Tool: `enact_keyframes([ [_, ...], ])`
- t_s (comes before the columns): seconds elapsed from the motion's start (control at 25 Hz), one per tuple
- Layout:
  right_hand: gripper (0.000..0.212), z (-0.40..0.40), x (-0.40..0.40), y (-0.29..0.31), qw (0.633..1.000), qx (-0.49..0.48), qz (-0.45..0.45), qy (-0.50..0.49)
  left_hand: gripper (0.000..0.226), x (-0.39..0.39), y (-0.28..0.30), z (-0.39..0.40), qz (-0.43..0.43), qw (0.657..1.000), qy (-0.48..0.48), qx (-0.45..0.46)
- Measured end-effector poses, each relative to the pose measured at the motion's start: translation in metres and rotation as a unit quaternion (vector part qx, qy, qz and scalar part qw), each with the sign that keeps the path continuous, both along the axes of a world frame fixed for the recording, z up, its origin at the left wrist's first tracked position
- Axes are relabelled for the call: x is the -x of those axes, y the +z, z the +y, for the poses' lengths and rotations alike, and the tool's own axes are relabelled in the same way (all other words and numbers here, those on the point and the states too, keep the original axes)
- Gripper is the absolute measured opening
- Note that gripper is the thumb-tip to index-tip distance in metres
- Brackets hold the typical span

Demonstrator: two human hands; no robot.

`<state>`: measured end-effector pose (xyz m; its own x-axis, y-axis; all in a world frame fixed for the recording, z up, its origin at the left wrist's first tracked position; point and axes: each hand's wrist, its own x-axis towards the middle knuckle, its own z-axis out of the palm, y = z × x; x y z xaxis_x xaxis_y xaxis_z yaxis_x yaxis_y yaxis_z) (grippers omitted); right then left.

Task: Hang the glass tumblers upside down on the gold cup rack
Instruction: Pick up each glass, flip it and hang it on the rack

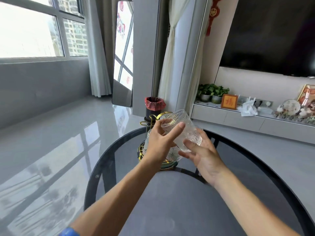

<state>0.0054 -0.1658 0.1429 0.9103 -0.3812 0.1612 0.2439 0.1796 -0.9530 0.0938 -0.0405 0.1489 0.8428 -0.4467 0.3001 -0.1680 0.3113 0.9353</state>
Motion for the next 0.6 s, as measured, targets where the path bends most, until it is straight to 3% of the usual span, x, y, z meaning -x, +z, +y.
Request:
enact_keyframes([
  [0.12, 0.067, 0.006, -0.024, 0.017, 0.999, 0.003, -0.018, -0.045, 0.043, -0.031, -0.004, 0.018, -0.040, 0.999, -0.004, -0.004],
  [0.32, 0.061, -0.001, -0.083, 0.065, 0.979, 0.137, -0.017, -0.148, 0.055, -0.072, -0.041, 0.029, -0.139, 0.966, 0.164, -0.147],
  [0.44, 0.070, -0.001, -0.134, 0.081, 0.940, 0.264, 0.023, -0.216, 0.058, -0.089, -0.068, 0.039, -0.137, 0.956, 0.189, -0.176],
  [0.6, 0.062, 0.005, -0.189, 0.088, 0.866, 0.431, 0.080, -0.241, 0.069, -0.098, -0.095, 0.042, -0.087, 0.954, 0.206, -0.200],
])
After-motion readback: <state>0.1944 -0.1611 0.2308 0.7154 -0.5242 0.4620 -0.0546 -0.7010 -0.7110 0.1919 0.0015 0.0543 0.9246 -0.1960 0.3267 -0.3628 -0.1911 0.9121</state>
